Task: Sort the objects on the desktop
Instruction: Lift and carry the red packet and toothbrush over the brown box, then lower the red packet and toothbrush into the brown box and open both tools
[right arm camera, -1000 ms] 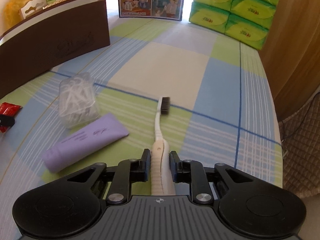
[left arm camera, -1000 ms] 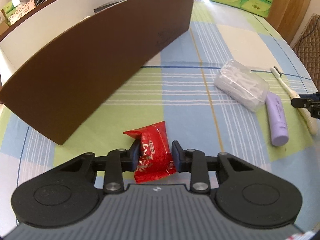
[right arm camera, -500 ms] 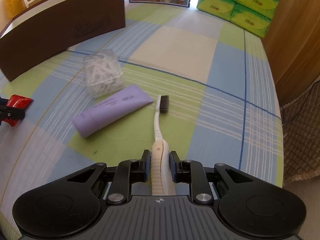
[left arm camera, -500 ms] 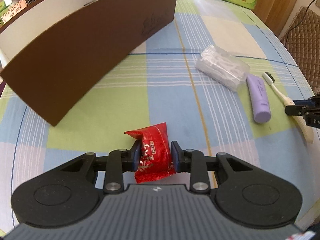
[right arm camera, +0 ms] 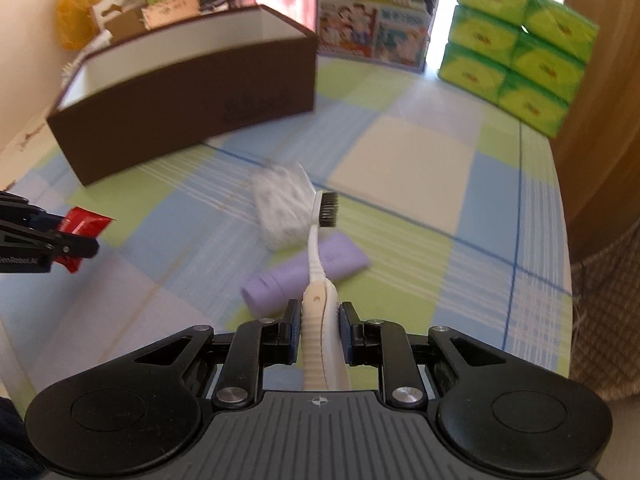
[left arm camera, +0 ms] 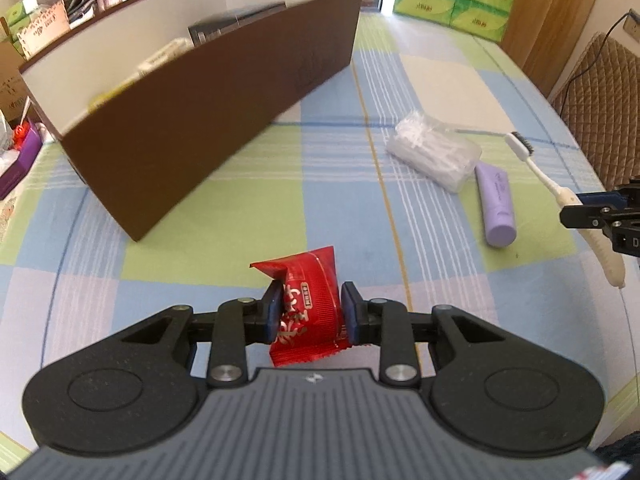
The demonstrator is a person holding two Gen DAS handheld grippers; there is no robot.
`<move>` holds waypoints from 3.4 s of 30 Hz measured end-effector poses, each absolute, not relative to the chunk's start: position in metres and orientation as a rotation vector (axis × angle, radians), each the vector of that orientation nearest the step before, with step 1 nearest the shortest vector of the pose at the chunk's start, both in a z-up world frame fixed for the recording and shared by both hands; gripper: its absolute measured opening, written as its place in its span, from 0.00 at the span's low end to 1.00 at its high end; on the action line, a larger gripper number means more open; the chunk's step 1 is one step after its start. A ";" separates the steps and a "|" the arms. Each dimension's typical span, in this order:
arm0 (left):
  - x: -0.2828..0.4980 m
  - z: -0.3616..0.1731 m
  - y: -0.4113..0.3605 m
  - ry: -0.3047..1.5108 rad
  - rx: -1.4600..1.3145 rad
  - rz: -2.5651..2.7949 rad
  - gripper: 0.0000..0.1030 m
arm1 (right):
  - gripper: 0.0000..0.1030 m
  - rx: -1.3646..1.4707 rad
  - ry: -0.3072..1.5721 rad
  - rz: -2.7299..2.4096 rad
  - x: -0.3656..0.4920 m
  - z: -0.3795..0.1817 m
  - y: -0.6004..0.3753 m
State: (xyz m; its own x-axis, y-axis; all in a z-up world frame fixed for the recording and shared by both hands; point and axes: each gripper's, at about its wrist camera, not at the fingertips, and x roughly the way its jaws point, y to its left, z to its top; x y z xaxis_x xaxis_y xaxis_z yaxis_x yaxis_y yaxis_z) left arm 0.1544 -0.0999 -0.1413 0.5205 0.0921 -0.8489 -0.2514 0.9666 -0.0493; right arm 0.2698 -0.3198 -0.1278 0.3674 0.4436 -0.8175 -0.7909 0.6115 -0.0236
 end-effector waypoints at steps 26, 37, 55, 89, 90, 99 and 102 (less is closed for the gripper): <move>0.134 -0.038 -0.049 0.746 -0.206 0.261 0.25 | 0.17 -0.161 0.917 1.206 0.273 -0.067 -0.219; 0.158 -0.013 0.020 0.669 -0.225 0.340 0.25 | 0.17 -0.071 0.905 1.286 0.291 -0.042 -0.130; 0.241 -0.060 0.141 0.815 -0.241 0.373 0.25 | 0.17 -0.266 0.928 1.124 0.341 -0.088 0.013; 0.291 -0.119 0.169 0.976 -0.218 0.344 0.25 | 0.48 -0.466 1.026 0.974 0.381 -0.144 0.030; 0.292 -0.120 0.170 0.978 -0.218 0.345 0.25 | 0.55 -0.466 1.028 0.982 0.380 -0.143 0.030; 0.290 -0.112 0.163 0.963 -0.196 0.344 0.46 | 0.85 -0.523 0.951 1.039 0.365 -0.131 0.023; 0.287 -0.109 0.160 0.959 -0.200 0.334 0.50 | 0.91 -0.554 0.929 1.059 0.361 -0.127 0.020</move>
State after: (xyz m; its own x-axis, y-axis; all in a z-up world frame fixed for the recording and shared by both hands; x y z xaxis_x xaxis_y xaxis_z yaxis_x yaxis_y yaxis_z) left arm 0.2871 0.1601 -0.1089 0.5290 0.1896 -0.8272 -0.3650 0.9308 -0.0200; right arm 0.3609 0.0199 -0.1271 0.1833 0.4868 -0.8541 -0.9105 0.4117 0.0392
